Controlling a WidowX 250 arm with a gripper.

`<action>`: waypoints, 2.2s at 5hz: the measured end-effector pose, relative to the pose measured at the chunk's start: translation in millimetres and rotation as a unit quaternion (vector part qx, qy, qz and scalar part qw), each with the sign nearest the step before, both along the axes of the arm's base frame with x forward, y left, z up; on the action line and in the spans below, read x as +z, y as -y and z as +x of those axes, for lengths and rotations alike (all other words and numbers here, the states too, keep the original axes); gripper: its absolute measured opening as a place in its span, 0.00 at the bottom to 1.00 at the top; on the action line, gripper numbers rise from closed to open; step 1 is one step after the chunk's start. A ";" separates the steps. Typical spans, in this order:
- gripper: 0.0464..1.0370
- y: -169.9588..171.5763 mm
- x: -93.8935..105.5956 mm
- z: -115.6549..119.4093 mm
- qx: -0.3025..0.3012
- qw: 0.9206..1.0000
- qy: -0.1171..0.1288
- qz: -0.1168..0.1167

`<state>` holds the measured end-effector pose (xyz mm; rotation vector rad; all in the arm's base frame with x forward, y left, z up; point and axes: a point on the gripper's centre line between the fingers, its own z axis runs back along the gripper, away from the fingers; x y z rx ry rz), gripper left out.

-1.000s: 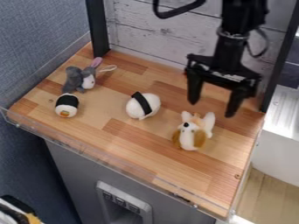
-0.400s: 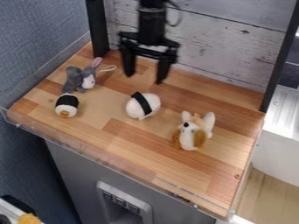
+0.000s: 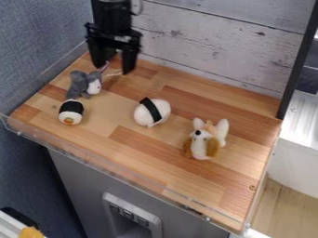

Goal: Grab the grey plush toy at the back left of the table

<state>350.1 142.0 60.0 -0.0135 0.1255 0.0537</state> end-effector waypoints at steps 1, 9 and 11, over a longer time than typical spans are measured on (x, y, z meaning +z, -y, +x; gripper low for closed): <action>0.96 -31.5 -4.2 3.3 -0.011 1.000 -0.005 -0.005; 0.63 -41.3 -52.3 5.0 0.021 1.000 -0.001 0.005; 0.23 -41.0 -51.7 5.9 -0.020 1.000 0.001 0.001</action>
